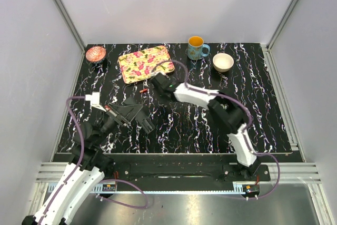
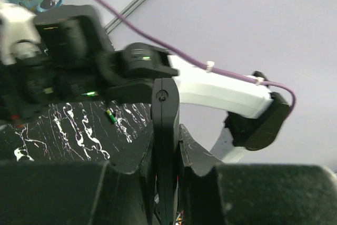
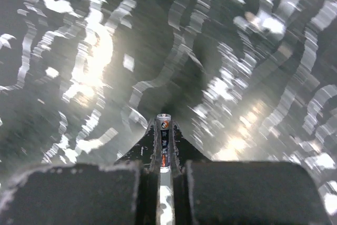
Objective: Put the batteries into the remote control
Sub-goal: Pick up the battery from the center of the board, then load the battery into the remote control.
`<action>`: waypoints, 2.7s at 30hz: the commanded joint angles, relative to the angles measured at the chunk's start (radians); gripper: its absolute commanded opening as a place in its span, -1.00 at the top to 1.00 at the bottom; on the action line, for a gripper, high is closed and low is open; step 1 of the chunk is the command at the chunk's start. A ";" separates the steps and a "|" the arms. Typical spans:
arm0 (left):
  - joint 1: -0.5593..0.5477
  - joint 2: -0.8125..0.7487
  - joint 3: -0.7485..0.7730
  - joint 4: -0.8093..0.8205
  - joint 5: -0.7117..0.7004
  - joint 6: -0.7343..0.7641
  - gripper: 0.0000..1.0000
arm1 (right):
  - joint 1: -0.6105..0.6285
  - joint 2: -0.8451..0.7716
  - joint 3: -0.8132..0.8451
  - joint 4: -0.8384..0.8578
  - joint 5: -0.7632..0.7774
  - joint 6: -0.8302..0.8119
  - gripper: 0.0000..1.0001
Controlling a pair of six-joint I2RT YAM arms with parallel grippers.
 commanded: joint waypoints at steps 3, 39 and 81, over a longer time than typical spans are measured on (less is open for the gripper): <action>0.001 0.149 -0.046 0.264 0.032 -0.072 1.00 | -0.062 -0.455 -0.335 0.115 0.078 0.195 1.00; -0.126 0.956 0.000 1.002 -0.026 -0.397 1.00 | 0.320 -1.082 -0.718 0.340 0.401 0.156 1.00; -0.157 1.017 0.058 1.073 -0.046 -0.430 1.00 | 0.353 -1.063 -0.742 0.207 0.305 0.184 1.00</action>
